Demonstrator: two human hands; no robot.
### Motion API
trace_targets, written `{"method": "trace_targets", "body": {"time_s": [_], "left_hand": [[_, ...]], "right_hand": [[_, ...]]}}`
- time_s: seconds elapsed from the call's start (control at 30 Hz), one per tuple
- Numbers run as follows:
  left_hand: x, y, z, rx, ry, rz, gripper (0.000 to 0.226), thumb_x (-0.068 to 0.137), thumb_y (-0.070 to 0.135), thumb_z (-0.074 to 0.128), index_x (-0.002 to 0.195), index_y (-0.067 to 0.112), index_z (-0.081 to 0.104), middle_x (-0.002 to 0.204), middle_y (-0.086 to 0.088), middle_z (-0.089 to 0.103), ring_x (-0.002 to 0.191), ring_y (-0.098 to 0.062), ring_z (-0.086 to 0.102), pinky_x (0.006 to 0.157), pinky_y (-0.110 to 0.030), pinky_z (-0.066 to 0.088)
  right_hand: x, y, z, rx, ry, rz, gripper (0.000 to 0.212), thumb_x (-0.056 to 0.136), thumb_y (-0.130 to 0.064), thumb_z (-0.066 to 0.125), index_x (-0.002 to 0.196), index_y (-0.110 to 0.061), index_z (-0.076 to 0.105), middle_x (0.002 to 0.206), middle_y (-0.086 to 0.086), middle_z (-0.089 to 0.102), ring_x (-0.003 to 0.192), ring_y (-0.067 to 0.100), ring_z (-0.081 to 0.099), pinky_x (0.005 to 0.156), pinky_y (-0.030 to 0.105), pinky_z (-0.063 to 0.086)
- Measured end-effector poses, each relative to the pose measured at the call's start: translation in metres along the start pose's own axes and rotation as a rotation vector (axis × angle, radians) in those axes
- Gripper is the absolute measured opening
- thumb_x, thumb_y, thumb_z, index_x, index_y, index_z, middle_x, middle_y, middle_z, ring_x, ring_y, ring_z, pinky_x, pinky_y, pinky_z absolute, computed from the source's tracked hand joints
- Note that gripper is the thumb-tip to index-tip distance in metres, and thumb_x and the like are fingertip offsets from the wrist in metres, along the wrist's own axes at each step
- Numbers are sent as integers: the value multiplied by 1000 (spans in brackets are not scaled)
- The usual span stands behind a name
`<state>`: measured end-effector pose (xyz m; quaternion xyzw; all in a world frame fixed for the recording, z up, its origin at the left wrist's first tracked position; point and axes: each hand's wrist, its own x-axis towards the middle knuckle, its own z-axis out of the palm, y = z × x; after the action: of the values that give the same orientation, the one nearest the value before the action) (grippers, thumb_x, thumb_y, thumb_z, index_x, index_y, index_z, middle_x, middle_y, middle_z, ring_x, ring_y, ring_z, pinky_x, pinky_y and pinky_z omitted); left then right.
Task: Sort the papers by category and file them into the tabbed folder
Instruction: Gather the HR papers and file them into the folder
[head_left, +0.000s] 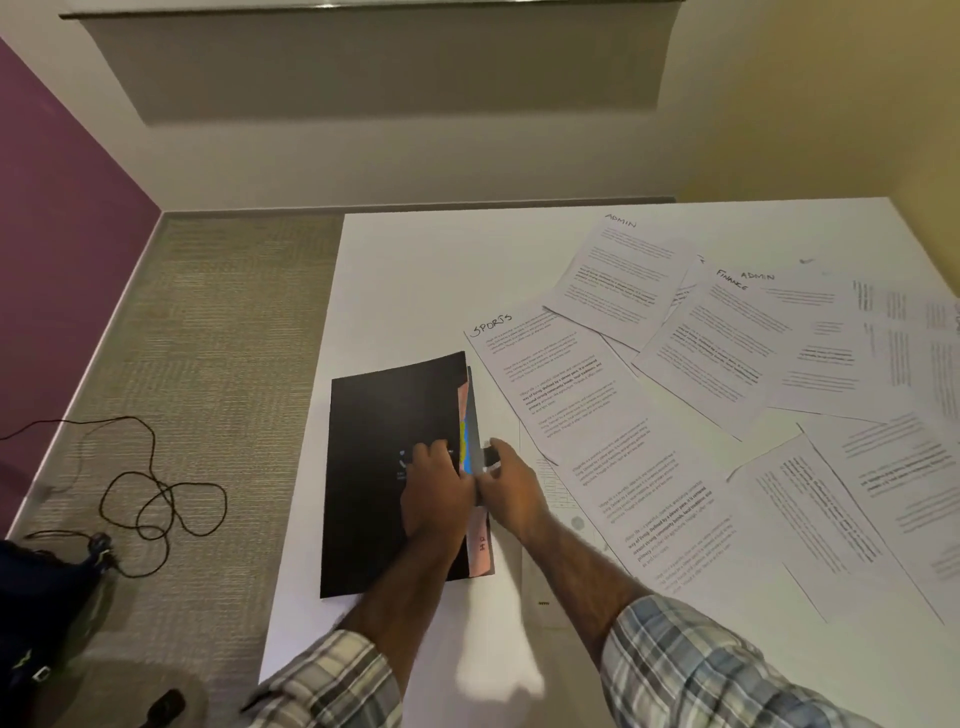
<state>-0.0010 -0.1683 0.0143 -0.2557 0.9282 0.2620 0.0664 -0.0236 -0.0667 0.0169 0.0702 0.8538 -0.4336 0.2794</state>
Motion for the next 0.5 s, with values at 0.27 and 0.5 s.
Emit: {"method": "trace_targets", "body": {"time_s": [0.27, 0.5], "left_hand": [[-10, -8, 31, 165, -16, 52, 48, 88, 49, 69, 119, 15, 59, 121, -11, 60, 110, -27, 63, 81, -39, 61], [-30, -45, 9, -33, 109, 45, 53, 91, 31, 69, 136, 6, 53, 133, -17, 60, 118, -35, 62, 92, -46, 56]], "right_hand": [[-28, 13, -35, -80, 31, -63, 47, 101, -21, 56, 148, -24, 49, 126, 7, 69, 101, 25, 72, 99, 39, 56], [-65, 52, -82, -390, 31, -68, 42, 101, -34, 52, 141, -24, 54, 122, 2, 73, 111, 20, 67, 92, 30, 48]]}}
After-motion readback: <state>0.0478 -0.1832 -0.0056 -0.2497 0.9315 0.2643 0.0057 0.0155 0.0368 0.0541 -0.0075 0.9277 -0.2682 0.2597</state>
